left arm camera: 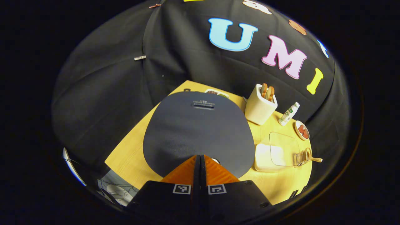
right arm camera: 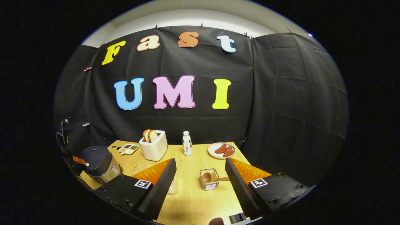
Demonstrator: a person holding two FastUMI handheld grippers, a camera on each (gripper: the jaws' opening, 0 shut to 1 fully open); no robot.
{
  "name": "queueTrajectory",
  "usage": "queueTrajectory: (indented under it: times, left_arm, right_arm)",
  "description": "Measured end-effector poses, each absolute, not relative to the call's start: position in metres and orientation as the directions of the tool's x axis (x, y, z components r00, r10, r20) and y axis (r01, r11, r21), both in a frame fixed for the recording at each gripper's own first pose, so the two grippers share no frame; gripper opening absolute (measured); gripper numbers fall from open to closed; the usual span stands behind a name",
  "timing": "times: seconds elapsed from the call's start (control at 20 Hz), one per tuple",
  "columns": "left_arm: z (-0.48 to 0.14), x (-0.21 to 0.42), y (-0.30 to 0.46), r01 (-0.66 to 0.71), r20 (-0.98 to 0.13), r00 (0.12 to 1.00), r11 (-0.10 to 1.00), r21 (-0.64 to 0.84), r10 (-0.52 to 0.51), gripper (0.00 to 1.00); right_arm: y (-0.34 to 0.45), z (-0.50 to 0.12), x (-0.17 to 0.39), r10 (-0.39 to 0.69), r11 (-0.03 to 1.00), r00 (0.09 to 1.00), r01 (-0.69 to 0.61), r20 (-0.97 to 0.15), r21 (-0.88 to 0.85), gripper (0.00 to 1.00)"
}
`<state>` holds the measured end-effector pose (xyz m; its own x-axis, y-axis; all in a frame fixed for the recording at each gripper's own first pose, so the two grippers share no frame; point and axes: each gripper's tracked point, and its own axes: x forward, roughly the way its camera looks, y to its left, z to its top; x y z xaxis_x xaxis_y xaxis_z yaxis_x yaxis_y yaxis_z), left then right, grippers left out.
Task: Close the left gripper, press the button to open the rice cooker; take a wooden spoon from the chopstick holder with the right hand, scoop a spoonful of rice and pour it into the rice cooker, then put the wooden spoon back into the chopstick holder.
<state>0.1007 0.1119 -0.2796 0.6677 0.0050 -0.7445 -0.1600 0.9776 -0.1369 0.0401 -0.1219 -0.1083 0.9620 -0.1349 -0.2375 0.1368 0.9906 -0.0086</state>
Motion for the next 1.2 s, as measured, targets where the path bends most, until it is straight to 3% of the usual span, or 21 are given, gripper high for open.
queueTrajectory:
  times: [0.2,0.5,0.65,1.0,1.1,1.2]
  left_arm:
    - [-0.253,0.104,0.119,-0.178,-0.655,0.754,0.975,-0.132,0.049,0.06]
    - [-0.133,0.131,0.115,-0.152,-0.333,0.934,0.988,-0.041,0.13,0.08]
    - [-0.095,0.131,0.104,-0.133,-0.249,0.96,0.991,-0.005,0.127,0.07]
    - [-0.061,0.108,0.067,-0.095,-0.164,0.982,0.995,-0.037,0.088,0.11]
    - [-0.054,0.095,0.048,-0.077,-0.14,0.988,0.996,-0.055,0.068,0.24]
    - [-0.049,0.082,0.04,-0.086,-0.118,0.99,0.995,-0.054,0.079,0.52]
  right_arm:
    - [-0.123,-0.109,0.039,-0.126,0.992,0.962,0.129,-0.242,-0.005,0.98]
    - [-0.129,-0.104,0.037,-0.117,0.992,0.964,0.124,-0.237,0.015,0.98]
    - [-0.133,-0.101,0.038,-0.114,0.992,0.966,0.124,-0.233,0.028,0.98]
    - [-0.141,-0.098,0.032,-0.107,0.992,0.969,0.12,-0.225,0.046,0.98]
    - [-0.142,-0.097,0.029,-0.099,0.993,0.97,0.112,-0.223,0.046,0.98]
    - [-0.145,-0.098,0.025,-0.099,0.992,0.97,0.112,-0.222,0.049,0.98]
